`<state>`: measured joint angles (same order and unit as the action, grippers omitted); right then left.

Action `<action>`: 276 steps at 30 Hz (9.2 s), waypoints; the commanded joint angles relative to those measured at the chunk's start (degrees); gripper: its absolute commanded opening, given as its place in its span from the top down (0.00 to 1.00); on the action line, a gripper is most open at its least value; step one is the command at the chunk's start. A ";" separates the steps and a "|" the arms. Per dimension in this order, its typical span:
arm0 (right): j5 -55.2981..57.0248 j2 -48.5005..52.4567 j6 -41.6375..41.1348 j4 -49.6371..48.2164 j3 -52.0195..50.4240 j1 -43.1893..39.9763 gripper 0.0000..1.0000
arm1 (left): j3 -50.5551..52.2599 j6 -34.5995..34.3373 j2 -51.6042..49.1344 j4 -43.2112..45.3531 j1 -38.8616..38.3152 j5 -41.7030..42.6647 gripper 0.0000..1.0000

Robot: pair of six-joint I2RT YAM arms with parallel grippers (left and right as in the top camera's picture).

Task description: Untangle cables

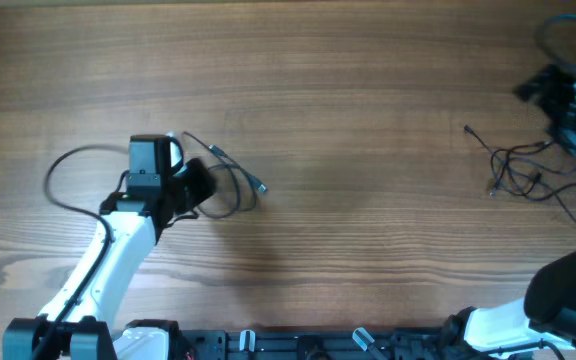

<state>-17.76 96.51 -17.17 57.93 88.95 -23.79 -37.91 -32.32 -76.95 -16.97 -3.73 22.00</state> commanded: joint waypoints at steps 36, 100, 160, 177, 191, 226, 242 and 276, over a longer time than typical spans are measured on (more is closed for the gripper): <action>-6.75 20.61 -13.05 -24.35 -6.54 67.89 0.00 | 0.98 12.35 10.40 -17.20 17.77 -8.81 0.00; 24.50 29.24 -40.04 -35.85 -4.70 69.64 0.41 | 2.34 4.59 10.03 -19.10 17.73 -21.42 0.00; 16.90 25.70 -29.59 -25.11 -4.66 66.27 0.51 | 2.34 4.61 10.03 -19.23 17.73 -18.62 0.00; 20.11 27.80 -38.51 -20.61 -5.09 68.43 0.81 | 2.34 4.63 10.03 -19.76 17.73 -18.62 0.00; 24.90 27.80 -42.77 -11.76 -5.09 68.30 0.95 | 2.34 4.63 10.03 -19.91 17.73 -18.62 0.00; 33.79 -7.13 -17.11 6.08 -1.77 43.21 0.96 | 2.34 4.85 10.03 -19.98 17.73 -18.62 0.00; 15.10 -14.88 -10.54 -2.36 -4.28 11.34 0.78 | 2.34 4.83 10.03 -19.98 17.73 -18.62 0.00; 6.23 19.34 -7.02 -5.20 -12.57 13.20 0.61 | 2.34 4.83 10.03 -19.69 17.73 -18.62 0.00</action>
<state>-12.34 114.54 -23.31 55.33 79.44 -11.66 -36.14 -27.16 -66.85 -36.91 13.67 2.94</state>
